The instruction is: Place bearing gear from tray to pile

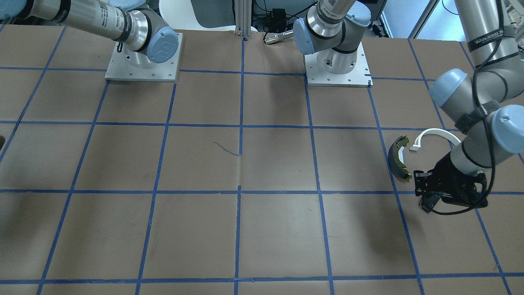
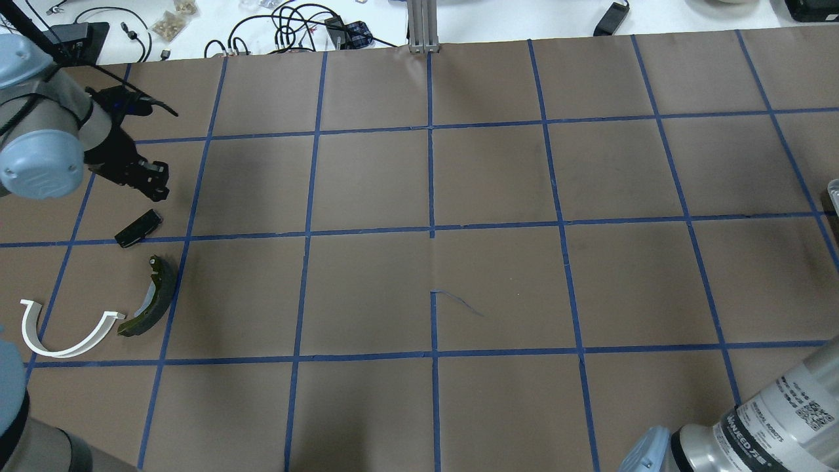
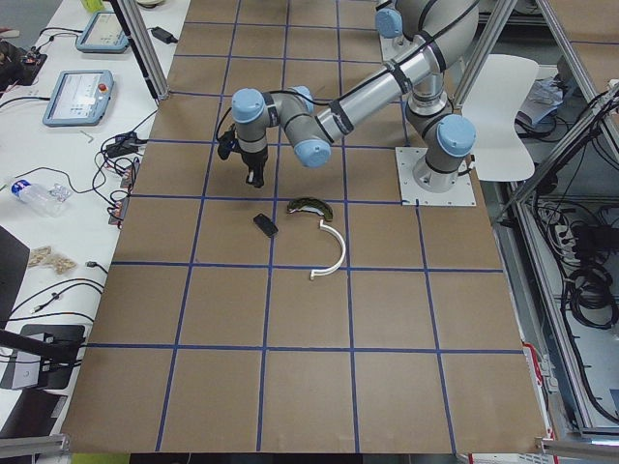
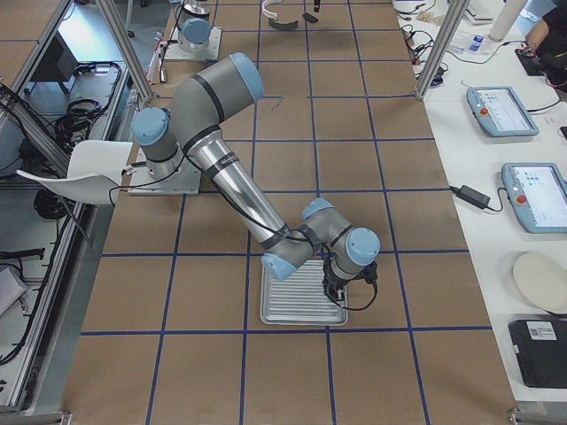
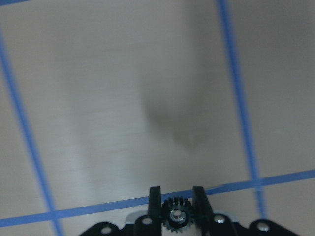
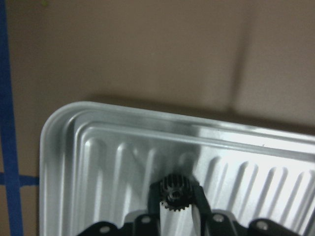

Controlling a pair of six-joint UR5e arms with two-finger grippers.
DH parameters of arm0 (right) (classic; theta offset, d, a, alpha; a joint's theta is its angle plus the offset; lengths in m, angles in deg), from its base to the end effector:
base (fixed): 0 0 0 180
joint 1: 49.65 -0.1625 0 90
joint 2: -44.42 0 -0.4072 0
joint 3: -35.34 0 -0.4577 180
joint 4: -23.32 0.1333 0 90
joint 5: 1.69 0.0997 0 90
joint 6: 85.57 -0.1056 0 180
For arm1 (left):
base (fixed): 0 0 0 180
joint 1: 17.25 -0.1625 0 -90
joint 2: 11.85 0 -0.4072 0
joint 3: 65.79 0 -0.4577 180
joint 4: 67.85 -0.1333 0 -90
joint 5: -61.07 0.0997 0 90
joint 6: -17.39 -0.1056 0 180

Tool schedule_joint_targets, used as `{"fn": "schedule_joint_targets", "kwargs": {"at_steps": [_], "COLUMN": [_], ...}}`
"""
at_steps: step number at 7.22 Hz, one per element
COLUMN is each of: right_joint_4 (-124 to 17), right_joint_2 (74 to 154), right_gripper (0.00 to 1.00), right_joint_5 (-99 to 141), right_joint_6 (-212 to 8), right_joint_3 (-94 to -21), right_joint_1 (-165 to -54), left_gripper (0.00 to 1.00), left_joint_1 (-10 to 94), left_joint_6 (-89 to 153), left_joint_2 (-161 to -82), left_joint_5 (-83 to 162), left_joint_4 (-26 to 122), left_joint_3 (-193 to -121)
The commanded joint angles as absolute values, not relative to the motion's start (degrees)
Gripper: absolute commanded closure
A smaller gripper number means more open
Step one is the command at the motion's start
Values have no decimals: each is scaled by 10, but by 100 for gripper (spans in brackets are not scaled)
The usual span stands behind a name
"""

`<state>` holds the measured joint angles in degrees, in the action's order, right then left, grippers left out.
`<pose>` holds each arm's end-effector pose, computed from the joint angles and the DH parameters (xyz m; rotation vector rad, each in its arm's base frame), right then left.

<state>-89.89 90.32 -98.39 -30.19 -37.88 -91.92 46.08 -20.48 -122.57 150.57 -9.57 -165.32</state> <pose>-0.4973 -0.6155 0.1331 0.2145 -3.1104 -0.2125 0.1681 -0.6338 0.2098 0.3061 3.1200 -0.0413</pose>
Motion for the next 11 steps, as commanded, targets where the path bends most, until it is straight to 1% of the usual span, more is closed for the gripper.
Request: {"fn": "schedule_joint_targets", "kwargs": {"at_steps": [1, 2, 3, 5, 7, 9, 11], "right_joint_4": [-894, -887, -861, -753, -665, -650, -657], "right_joint_2": [906, 920, 950, 1012, 1094, 1177, 1210], "right_gripper": [100, 100, 100, 100, 100, 100, 100], "right_joint_5": [-1006, -1011, -1011, -1007, -1004, -987, -955], "right_joint_6": [-303, -311, -321, -374, -545, -732, -914], "right_joint_3": [-378, -379, -382, -390, -431, -515, -563], "right_joint_1": [-919, -922, -931, -998, -1100, -1207, -1323], "left_gripper": [97, 82, 1, 0, 0, 0, 0], "left_joint_1": [405, 403, 404, 409, 440, 495, 580], "left_joint_6": [-284, -287, -287, -283, -261, -189, -57], "left_joint_2": [-1257, -1259, -1259, -1247, -1222, -1191, -1197], "left_joint_5": [1506, 1506, 1500, 1505, 1507, 1504, 1504], "left_joint_4": [-156, -157, -157, -146, -138, -92, -72], "left_joint_3": [-1661, -1659, -1657, -1651, -1648, -1645, -1647]}}
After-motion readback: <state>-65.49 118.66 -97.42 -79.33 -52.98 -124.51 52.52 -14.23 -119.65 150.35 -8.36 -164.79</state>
